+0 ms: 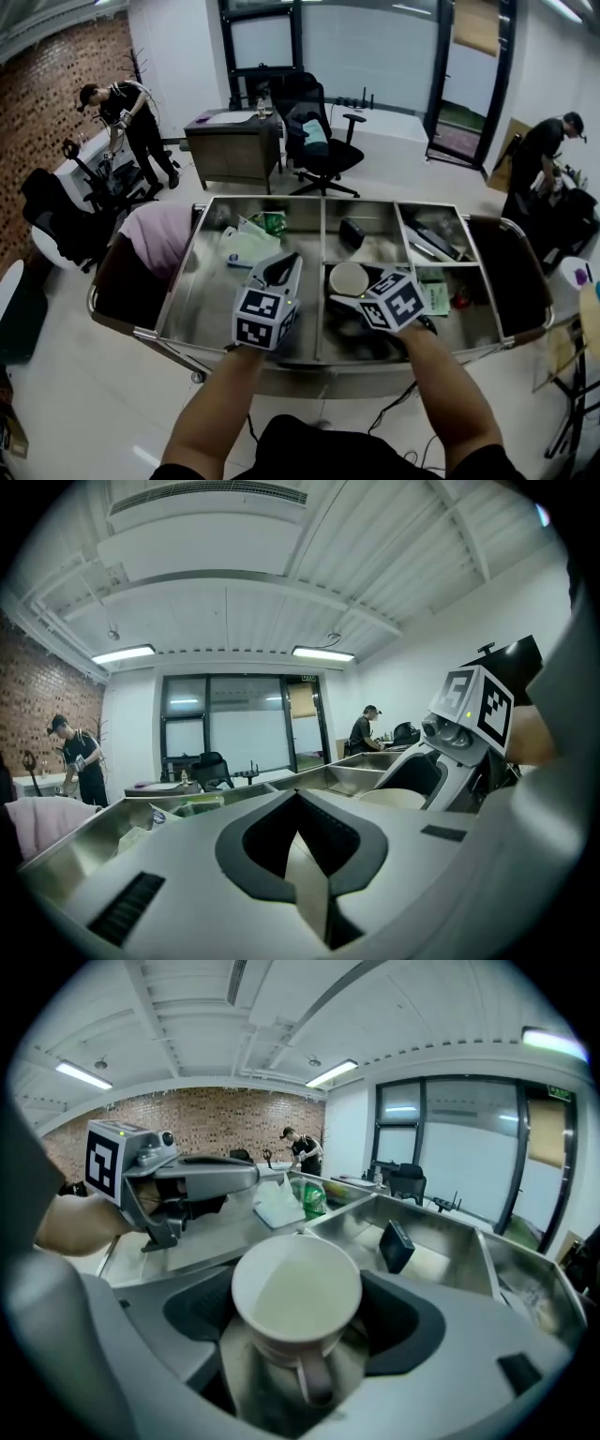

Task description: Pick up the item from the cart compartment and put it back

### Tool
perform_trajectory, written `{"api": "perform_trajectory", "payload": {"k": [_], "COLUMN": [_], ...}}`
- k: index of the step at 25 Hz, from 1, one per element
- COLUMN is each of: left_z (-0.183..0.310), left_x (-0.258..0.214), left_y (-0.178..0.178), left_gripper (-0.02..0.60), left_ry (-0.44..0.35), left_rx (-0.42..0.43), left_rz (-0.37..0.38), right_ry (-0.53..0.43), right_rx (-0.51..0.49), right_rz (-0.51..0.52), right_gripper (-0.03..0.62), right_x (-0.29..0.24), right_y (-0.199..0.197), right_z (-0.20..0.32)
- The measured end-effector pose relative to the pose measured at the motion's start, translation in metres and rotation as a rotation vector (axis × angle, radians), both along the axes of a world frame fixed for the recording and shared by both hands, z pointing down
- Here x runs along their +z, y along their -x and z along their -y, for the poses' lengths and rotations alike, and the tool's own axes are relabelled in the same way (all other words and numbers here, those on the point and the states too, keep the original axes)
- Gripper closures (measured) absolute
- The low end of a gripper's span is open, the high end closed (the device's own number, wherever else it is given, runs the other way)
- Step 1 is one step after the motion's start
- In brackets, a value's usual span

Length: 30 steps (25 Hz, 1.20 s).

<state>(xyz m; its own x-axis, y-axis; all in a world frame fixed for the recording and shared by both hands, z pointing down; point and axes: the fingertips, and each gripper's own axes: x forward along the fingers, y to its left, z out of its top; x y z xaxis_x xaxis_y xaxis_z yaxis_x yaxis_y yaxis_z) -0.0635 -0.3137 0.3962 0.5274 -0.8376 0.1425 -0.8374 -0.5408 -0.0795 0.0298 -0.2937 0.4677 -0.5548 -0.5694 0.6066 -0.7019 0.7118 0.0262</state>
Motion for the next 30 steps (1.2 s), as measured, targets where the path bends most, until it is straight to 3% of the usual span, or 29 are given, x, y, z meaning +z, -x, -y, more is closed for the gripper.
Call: {"api": "perform_trajectory", "payload": {"k": [7, 11, 19, 30], "left_z": [0.0, -0.006, -0.062, -0.118], "left_x": [0.003, -0.013, -0.082, -0.096], "left_y": [0.005, 0.003, 0.001, 0.012], "left_gripper": [0.581, 0.581, 0.581, 0.581], "left_ry": [0.041, -0.028, -0.154, -0.182], "left_rx": [-0.011, -0.006, 0.049, 0.054], "left_rz": [-0.031, -0.012, -0.057, -0.058], "right_ry": [-0.012, -0.053, -0.225, -0.287], "right_rx": [0.022, 0.038, 0.04, 0.029], "right_rz": [0.064, 0.096, 0.257, 0.317], "right_gripper": [0.163, 0.163, 0.163, 0.163], "right_x": [-0.011, -0.033, -0.12, -0.152], "right_y": [-0.006, -0.011, -0.025, -0.048], "right_z": [-0.006, -0.006, -0.041, -0.095]}}
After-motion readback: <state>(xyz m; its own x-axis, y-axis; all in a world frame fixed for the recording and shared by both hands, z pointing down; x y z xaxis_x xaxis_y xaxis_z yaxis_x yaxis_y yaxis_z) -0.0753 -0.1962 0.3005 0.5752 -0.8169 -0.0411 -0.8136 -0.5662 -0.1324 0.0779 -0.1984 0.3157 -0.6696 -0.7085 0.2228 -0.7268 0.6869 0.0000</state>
